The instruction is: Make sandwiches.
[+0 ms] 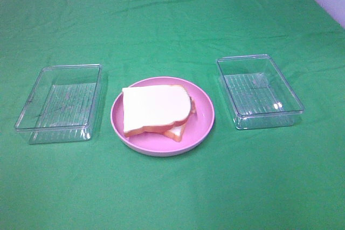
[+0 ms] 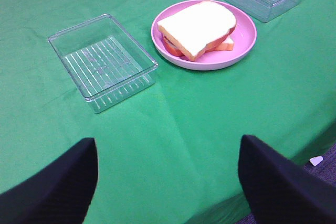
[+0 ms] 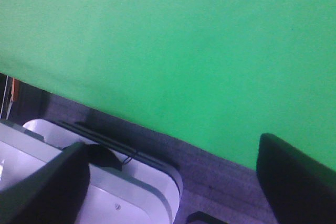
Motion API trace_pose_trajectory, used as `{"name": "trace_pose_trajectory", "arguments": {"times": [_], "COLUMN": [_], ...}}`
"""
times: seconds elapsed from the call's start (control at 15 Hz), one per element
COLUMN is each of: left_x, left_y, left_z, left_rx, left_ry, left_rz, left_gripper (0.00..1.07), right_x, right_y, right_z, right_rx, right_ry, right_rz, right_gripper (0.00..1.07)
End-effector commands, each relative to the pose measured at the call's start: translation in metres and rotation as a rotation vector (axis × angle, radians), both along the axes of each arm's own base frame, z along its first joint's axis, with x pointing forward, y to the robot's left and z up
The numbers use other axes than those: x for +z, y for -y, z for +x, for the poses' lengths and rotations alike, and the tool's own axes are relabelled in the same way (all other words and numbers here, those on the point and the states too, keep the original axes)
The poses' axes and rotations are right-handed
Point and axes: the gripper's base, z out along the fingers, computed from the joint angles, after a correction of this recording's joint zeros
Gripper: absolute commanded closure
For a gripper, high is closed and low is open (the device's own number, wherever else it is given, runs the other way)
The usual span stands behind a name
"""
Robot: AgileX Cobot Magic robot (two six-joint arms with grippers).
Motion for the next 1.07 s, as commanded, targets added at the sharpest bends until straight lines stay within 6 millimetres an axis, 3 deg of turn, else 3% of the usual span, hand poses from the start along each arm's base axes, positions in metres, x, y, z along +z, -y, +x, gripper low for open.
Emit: {"name": "trace_pose_trajectory", "arguments": {"times": [0.07,0.33,0.47,1.07], "left_x": [0.000,0.000,0.000,0.000], "left_y": [0.000,0.000,0.000,0.000], "left_z": [0.000,0.000,0.000,0.000], "left_rx": [-0.004,-0.004,-0.004,-0.004], "left_ry": [0.013,0.013,0.013,0.012], "left_rz": [-0.007,-0.007,-0.007,-0.010], "left_gripper": [0.35,0.35,0.35,0.35], "right_x": [0.000,0.002,-0.002,-0.002], "right_y": [0.013,0.024,0.026,0.026], "right_z": [-0.031,-0.065,-0.070,-0.070], "right_rx": [0.016,0.076,0.078,0.078], "right_ry": [0.142,0.394,0.508,0.509], "right_rz": [0.008,0.042,0.063,0.067], "right_gripper": [0.27,0.27,0.27,0.27]}}
